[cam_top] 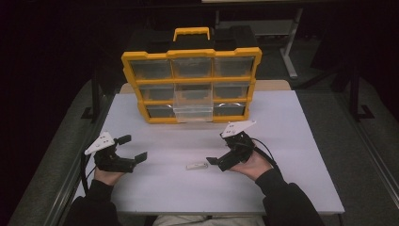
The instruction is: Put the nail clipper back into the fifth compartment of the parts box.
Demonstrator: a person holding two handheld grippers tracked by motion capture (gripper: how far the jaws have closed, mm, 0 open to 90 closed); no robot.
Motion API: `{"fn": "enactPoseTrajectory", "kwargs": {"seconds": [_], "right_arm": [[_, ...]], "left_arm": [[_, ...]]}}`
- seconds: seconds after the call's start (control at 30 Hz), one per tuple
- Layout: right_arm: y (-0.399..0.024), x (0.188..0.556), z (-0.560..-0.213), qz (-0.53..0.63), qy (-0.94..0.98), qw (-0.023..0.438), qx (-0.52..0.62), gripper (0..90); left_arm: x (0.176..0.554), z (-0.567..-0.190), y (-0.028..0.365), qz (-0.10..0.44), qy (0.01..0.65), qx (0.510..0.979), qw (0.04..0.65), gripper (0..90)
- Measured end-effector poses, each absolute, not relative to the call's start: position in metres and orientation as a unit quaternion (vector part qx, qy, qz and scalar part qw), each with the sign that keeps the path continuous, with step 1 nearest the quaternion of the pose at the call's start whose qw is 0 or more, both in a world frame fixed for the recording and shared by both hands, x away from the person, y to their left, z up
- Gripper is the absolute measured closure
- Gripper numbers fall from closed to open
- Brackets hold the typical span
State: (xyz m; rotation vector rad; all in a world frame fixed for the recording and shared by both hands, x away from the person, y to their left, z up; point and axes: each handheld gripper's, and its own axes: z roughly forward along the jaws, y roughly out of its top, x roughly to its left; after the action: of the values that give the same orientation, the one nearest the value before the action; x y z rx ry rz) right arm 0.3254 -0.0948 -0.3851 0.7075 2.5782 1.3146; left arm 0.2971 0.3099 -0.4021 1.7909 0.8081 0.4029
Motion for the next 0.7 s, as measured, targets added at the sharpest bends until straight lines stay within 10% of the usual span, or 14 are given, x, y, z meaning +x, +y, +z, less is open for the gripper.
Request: {"fn": "enactPoseTrajectory", "kwargs": {"seconds": [0.7], "right_arm": [[-0.062,0.336,-0.391,0.392,0.895,0.060,0.206,0.0]], "left_arm": [[0.297,-0.402,0.309,0.170,0.338,0.754,0.537,0.0]]}}
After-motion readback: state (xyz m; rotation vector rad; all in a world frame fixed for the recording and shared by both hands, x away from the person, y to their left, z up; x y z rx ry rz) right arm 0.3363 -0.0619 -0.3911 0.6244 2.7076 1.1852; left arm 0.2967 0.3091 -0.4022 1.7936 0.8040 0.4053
